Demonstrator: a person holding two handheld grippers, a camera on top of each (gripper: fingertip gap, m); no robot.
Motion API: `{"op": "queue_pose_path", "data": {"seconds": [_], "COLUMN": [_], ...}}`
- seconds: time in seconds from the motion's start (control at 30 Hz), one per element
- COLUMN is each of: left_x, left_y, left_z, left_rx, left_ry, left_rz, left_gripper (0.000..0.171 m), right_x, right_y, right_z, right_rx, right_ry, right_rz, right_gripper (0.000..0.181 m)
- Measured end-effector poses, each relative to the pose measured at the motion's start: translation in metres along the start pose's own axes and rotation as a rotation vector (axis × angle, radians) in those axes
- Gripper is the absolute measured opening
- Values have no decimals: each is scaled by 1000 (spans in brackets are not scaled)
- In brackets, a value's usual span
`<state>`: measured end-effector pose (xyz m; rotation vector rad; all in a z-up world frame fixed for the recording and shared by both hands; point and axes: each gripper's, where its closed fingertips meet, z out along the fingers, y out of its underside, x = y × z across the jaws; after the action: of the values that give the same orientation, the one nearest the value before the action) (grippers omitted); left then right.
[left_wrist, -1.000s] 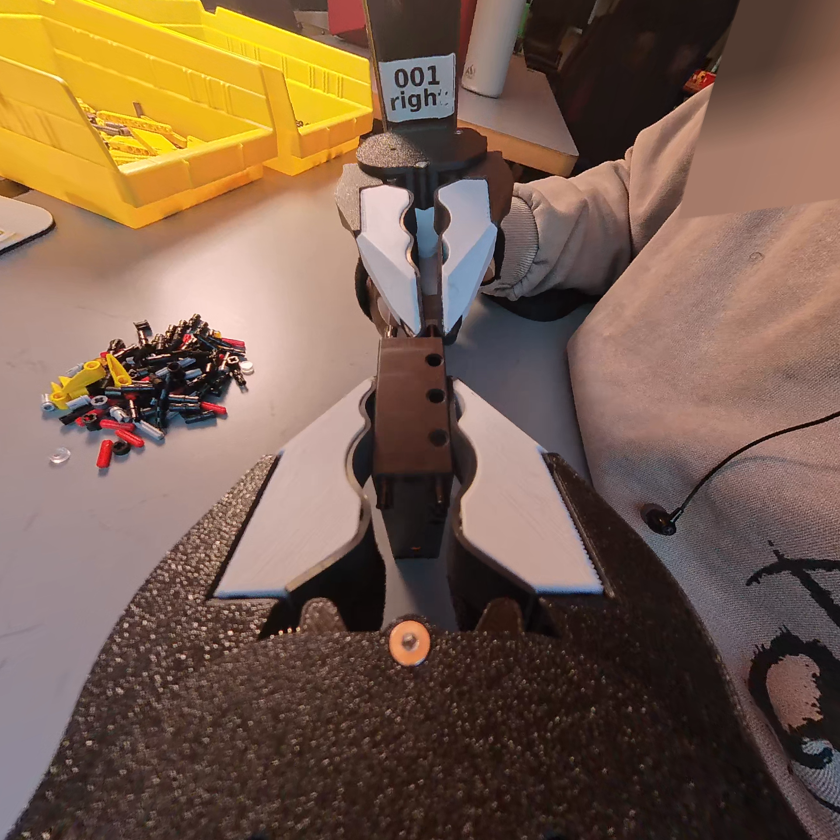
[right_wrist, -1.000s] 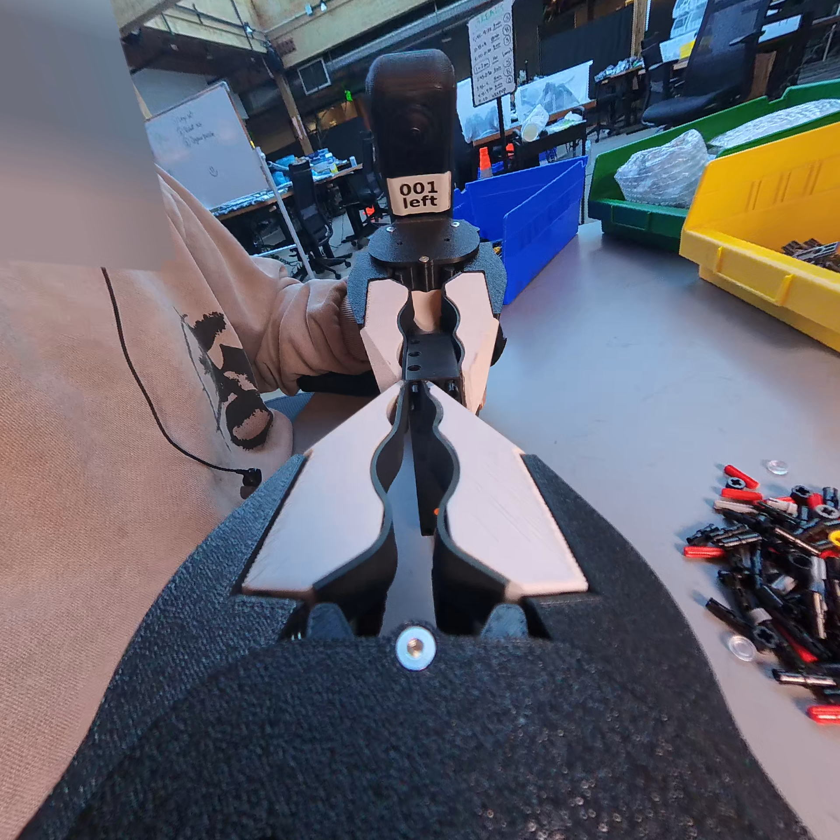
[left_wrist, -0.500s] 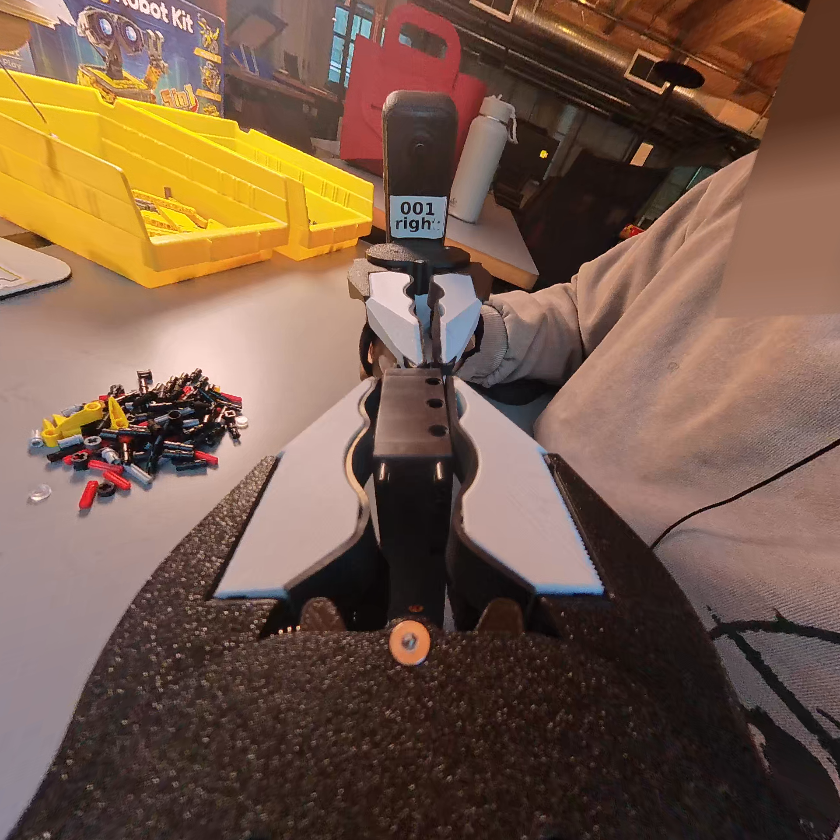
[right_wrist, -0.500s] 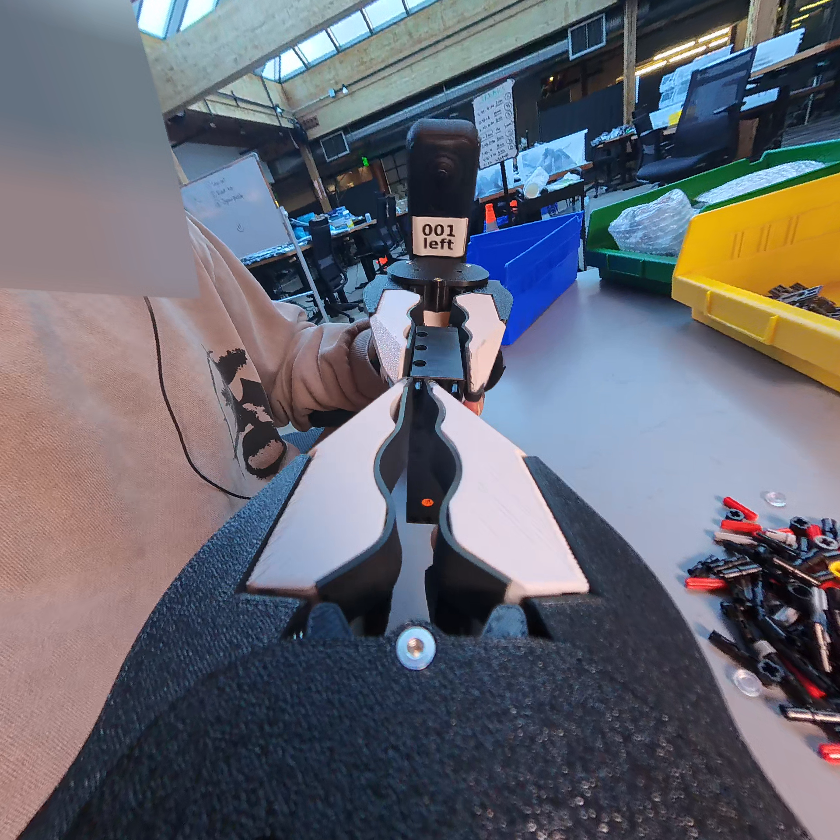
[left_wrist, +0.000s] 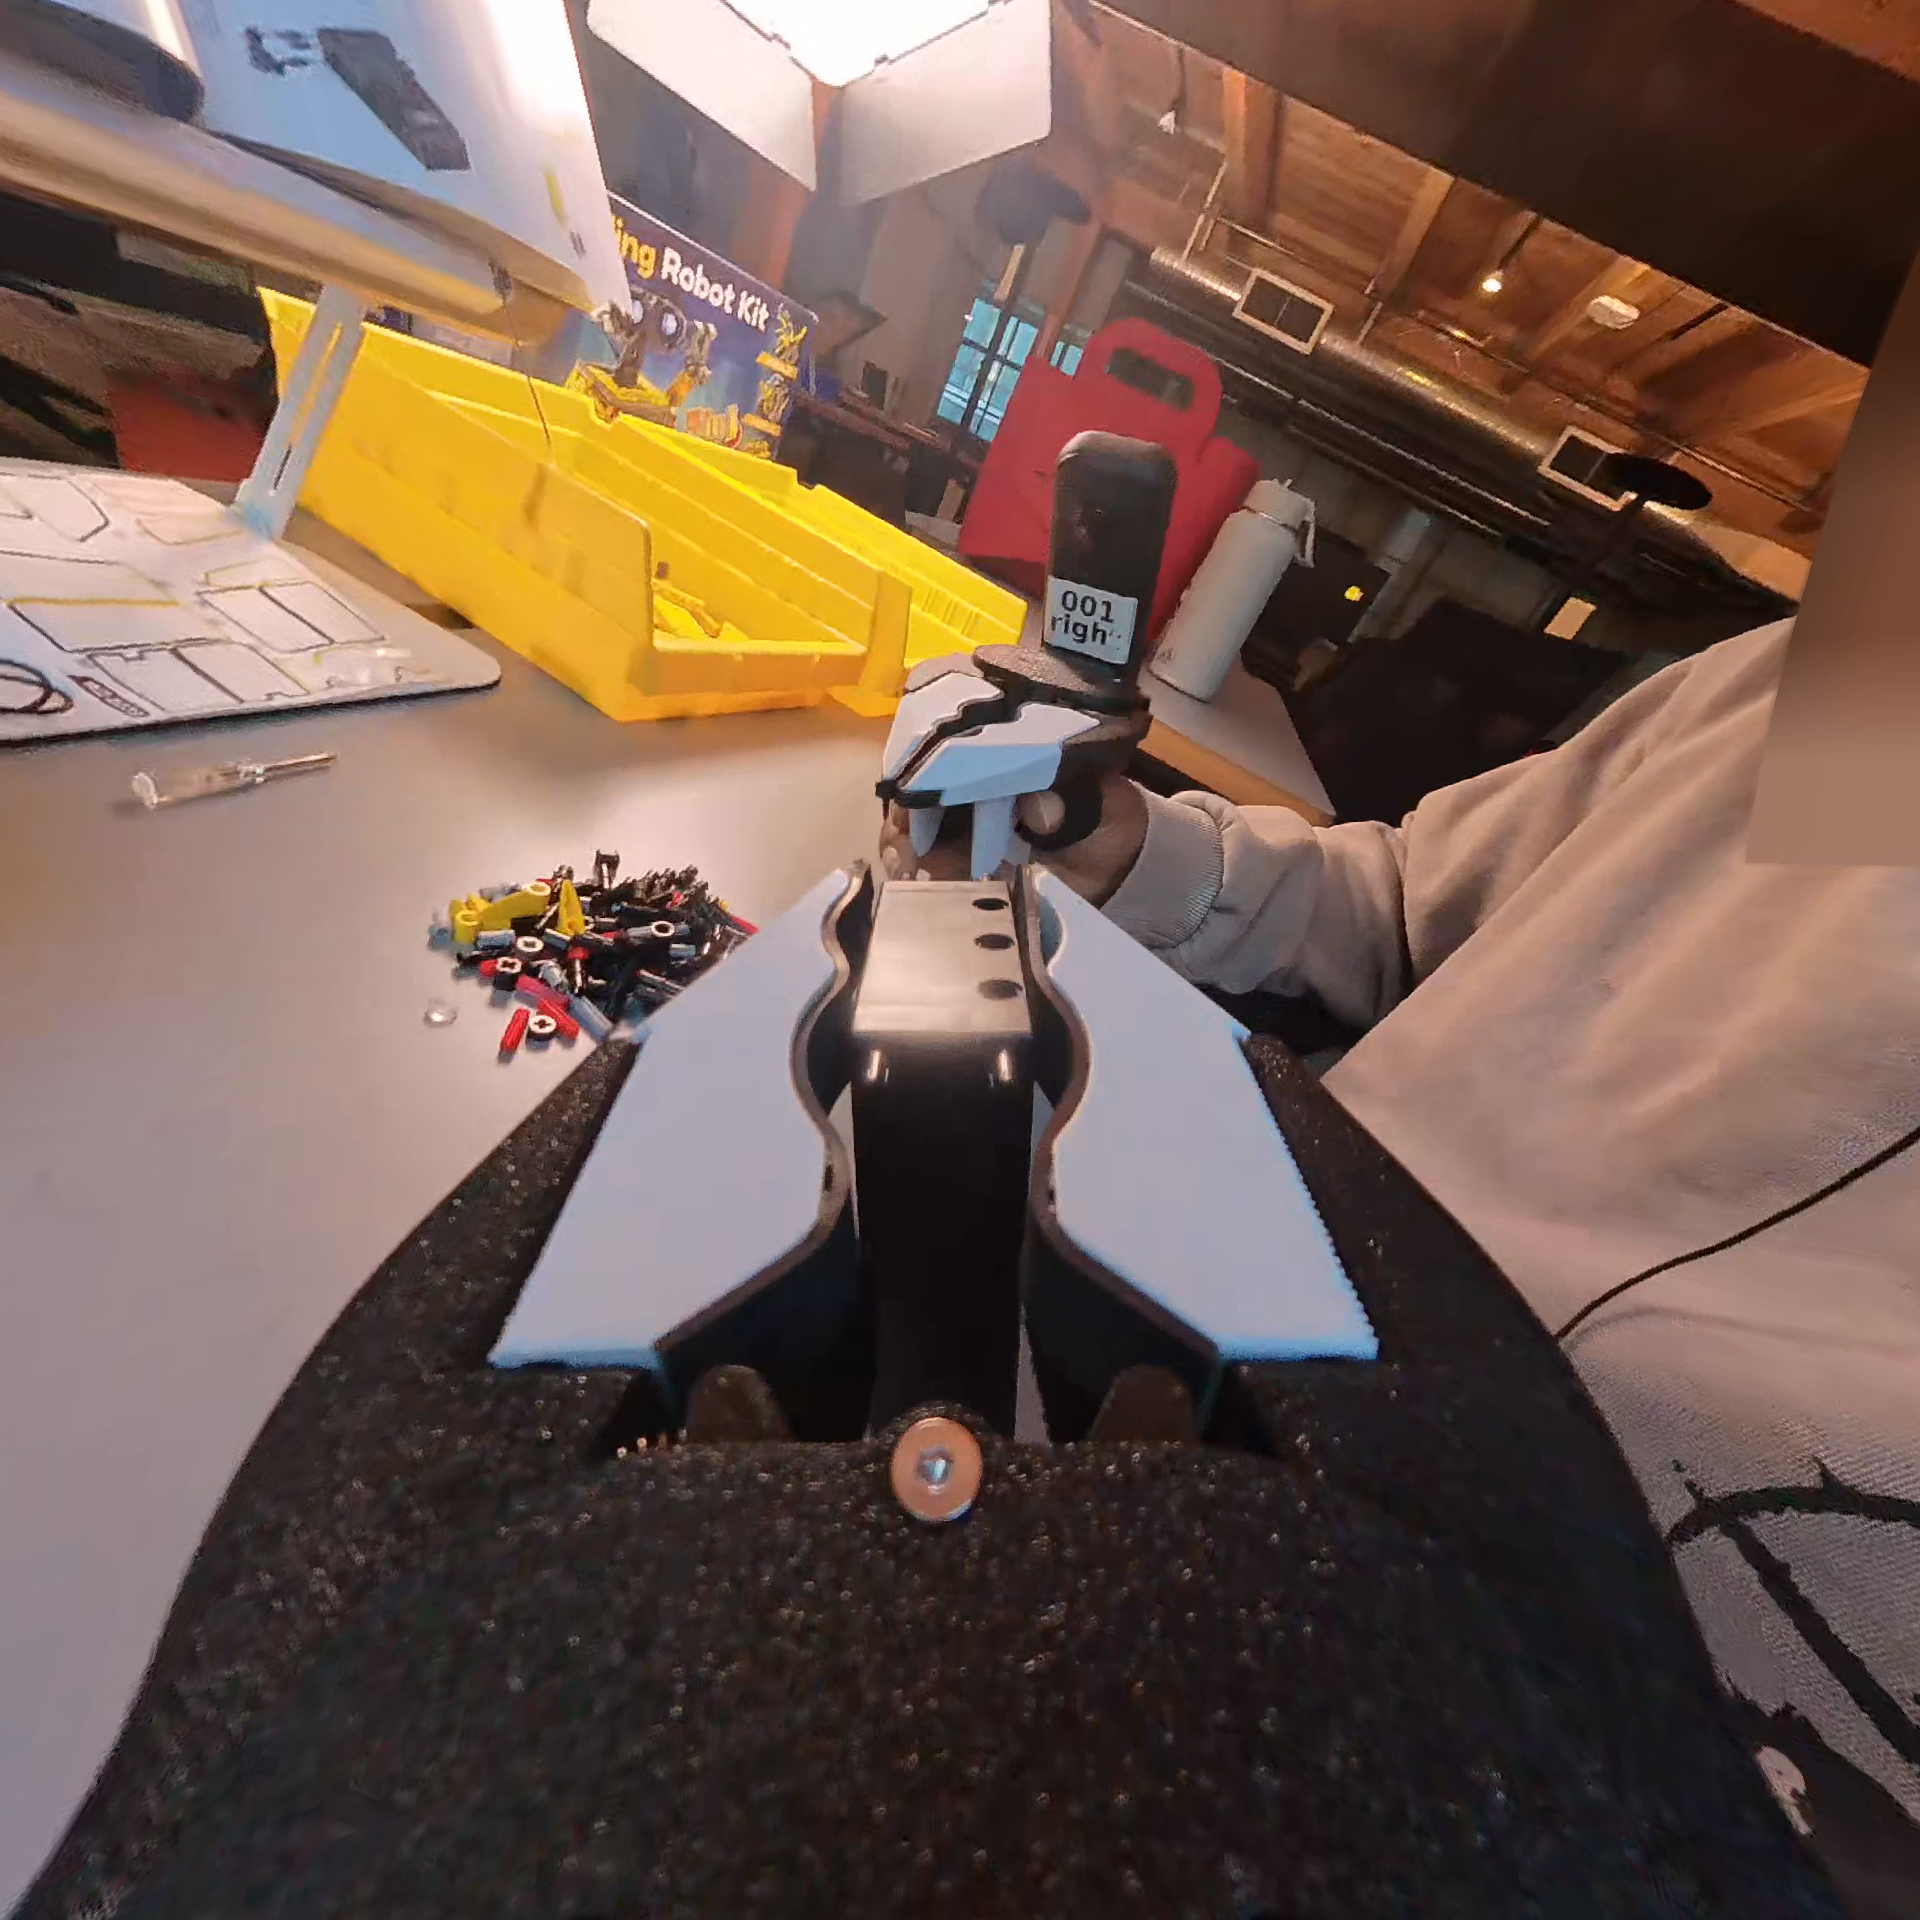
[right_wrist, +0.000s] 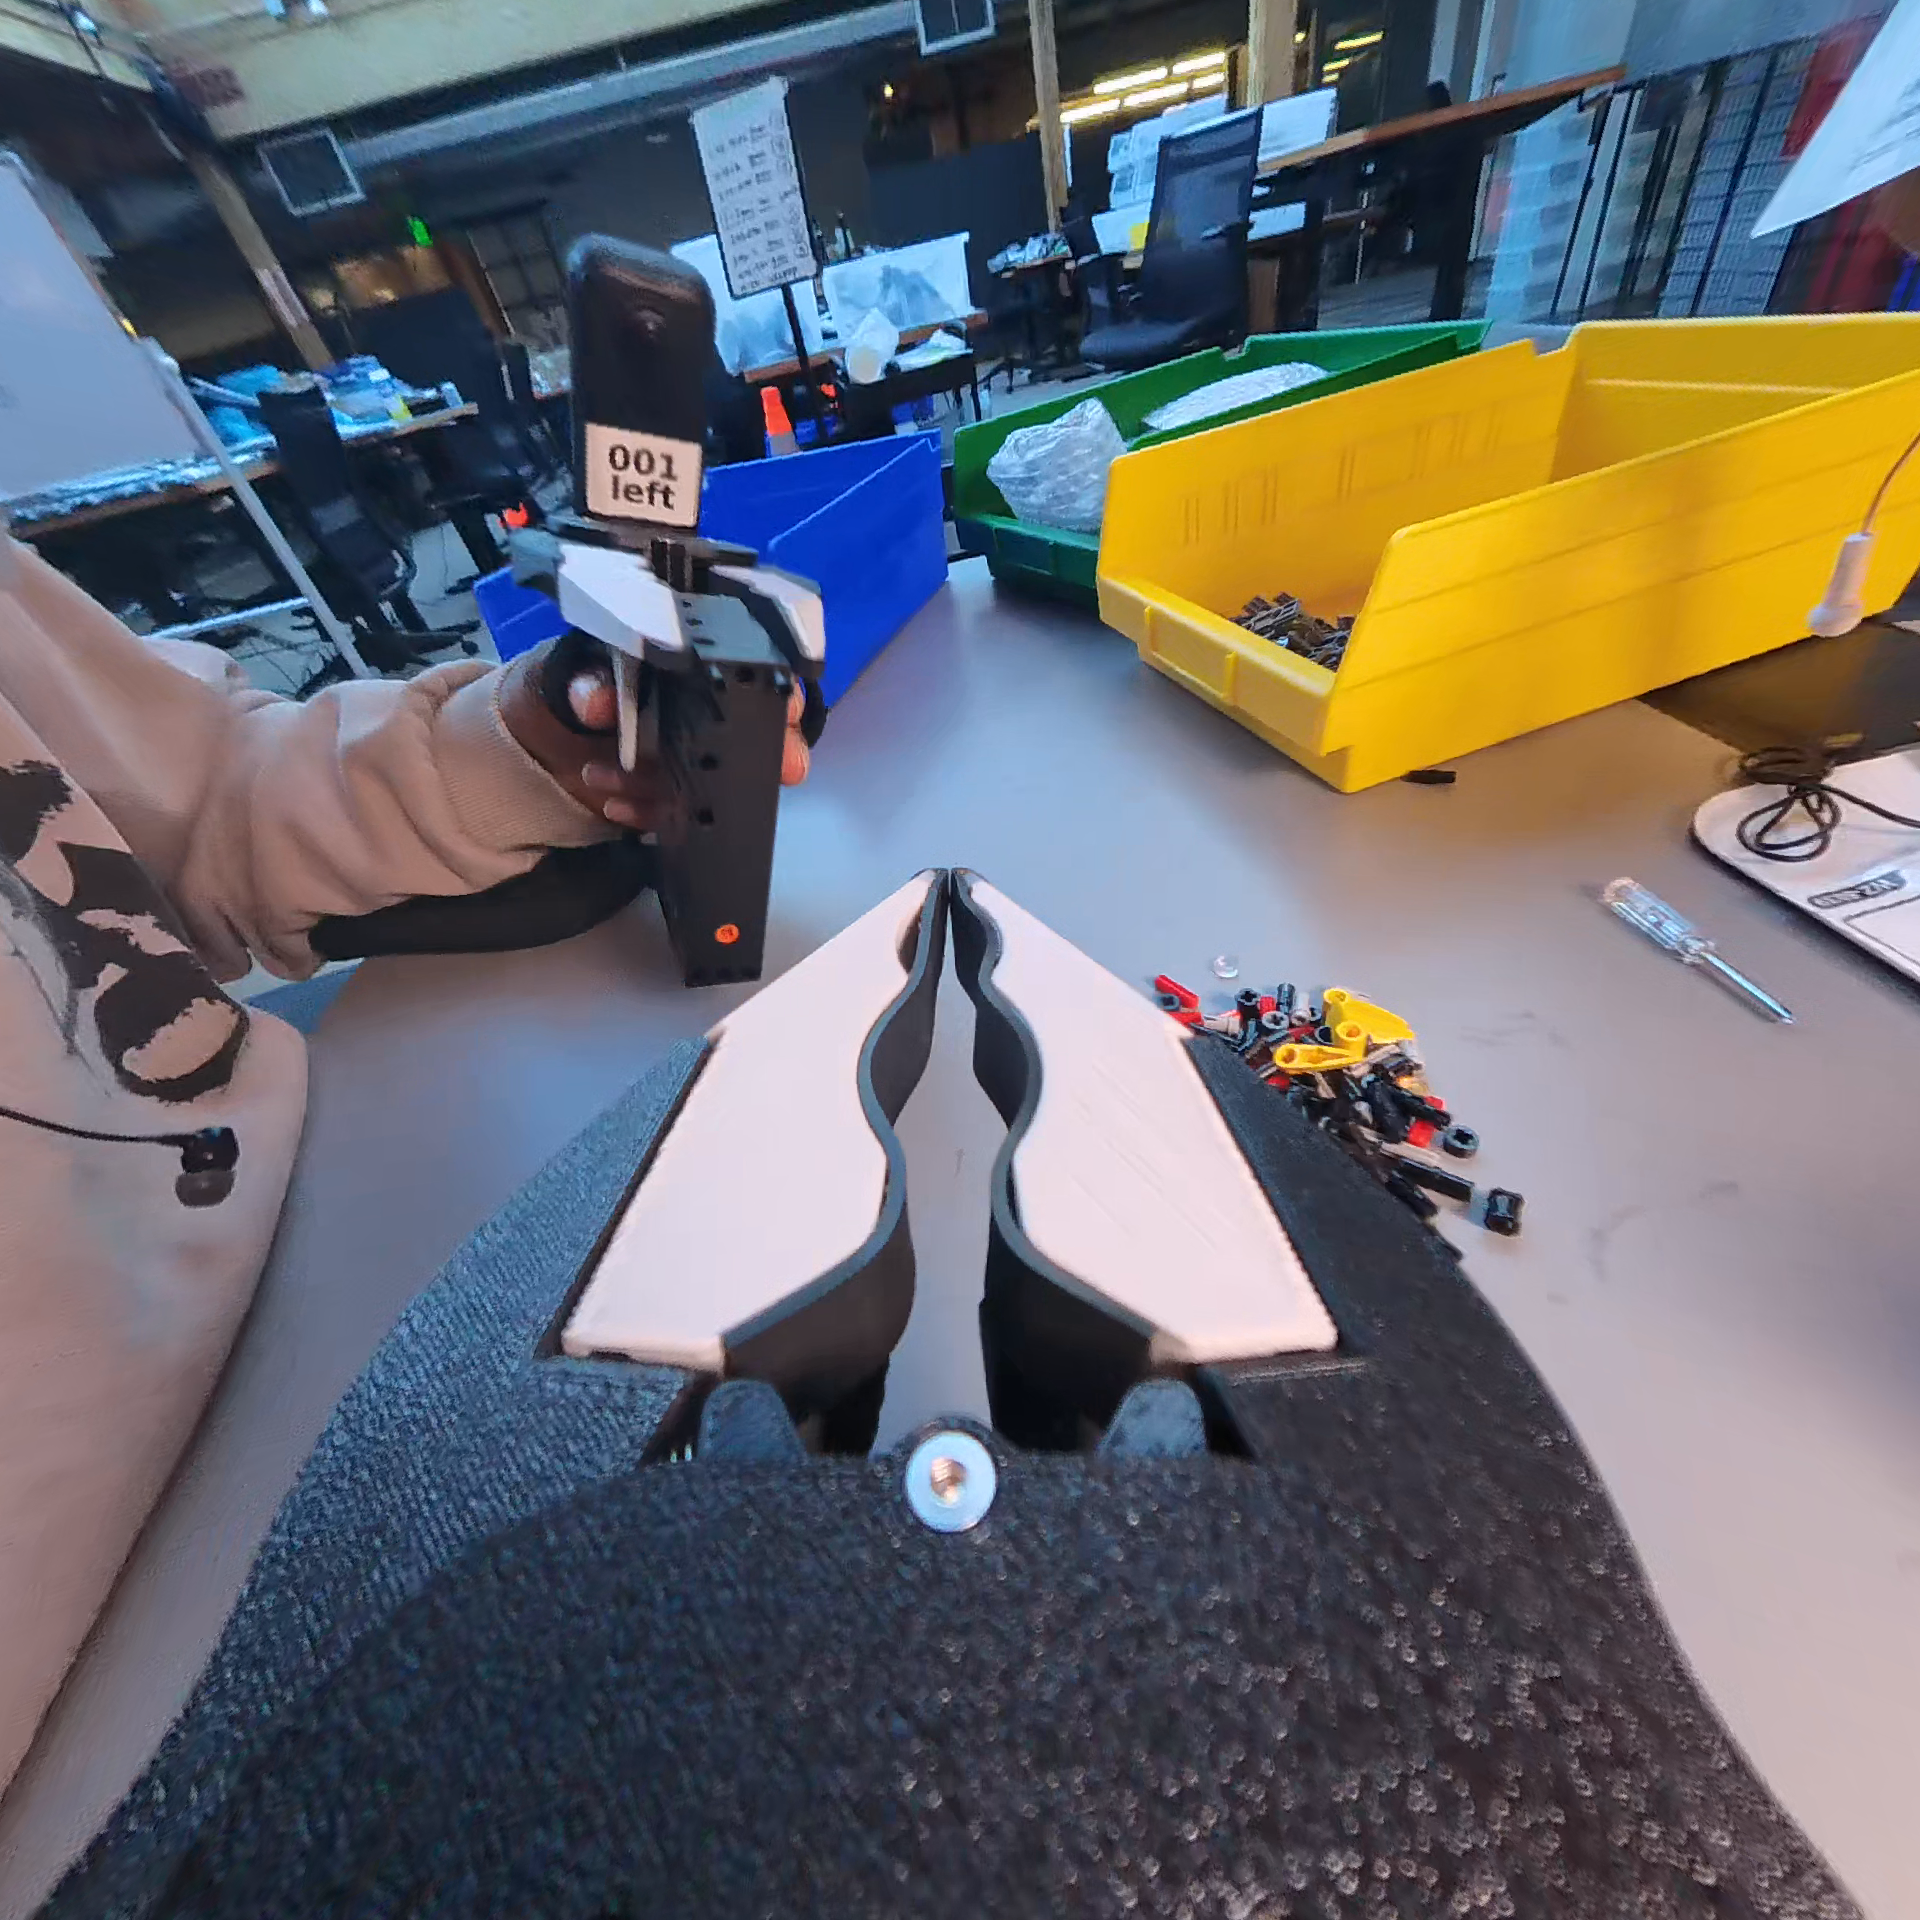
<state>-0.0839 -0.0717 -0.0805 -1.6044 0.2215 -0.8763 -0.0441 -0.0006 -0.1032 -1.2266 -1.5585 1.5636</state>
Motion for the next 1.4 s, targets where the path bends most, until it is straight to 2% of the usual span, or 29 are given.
{"op": "queue_pose_path", "data": {"seconds": [0.13, 0.2, 0.23, 0.3, 0.33, 0.4, 0.57, 0.77, 0.83, 1.0, 1.07, 1.13, 1.2, 1.4], "left_x": [2, 0, -1, -3, -4, -4, 1, 4, 5, 13, 19, 23, 22, 32], "left_y": [7, 15, 18, 24, 27, 32, 37, 41, 42, 41, 43, 54, 61, 59], "left_z": [6, 9, 11, 14, 16, 20, 25, 30, 31, 31, 29, 27, 27, 28], "left_rx": [-28, -59, -69, -89, -101, -125, -138, -149, -150, -153, -173, -240, -276, -297], "left_ry": [21, 15, 12, 2, -4, -3, 25, 39, 45, 131, 179, 189, 167, 153], "left_rz": [-39, -61, -79, -107, -111, -118, -148, -188, -198, -263, -278, -242, -194, -3], "left_gripper": [26, 26, 26, 26, 26, 26, 26, 26, 26, 29, 43, 42, 26, 26], "right_x": [-10, -17, -21, -27, -31, -38, -50, -60, -59, -64, -64, -66, -69, -80], "right_y": [11, 15, 17, 23, 24, 24, 27, 24, 25, 26, 25, 22, 23, 20], "right_z": [8, 12, 14, 18, 19, 22, 29, 36, 36, 33, 32, 30, 28, 22], "right_rx": [-36, -61, -84, -129, -132, -130, -175, -178, -192, -186, -176, -147, -148, -122], "right_ry": [8, 14, 16, 11, 7, 5, 22, 40, 51, -20, -30, -51, -83, -147], "right_rz": [-6, -76, -119, -187, -221, -274, -374, -449, -461, -365, -339, -305, -289, -203], "right_gripper": [37, 40, 39, 24, 14, 6, 17, 17, 11, 9, 8, 3, 3, 4]}}
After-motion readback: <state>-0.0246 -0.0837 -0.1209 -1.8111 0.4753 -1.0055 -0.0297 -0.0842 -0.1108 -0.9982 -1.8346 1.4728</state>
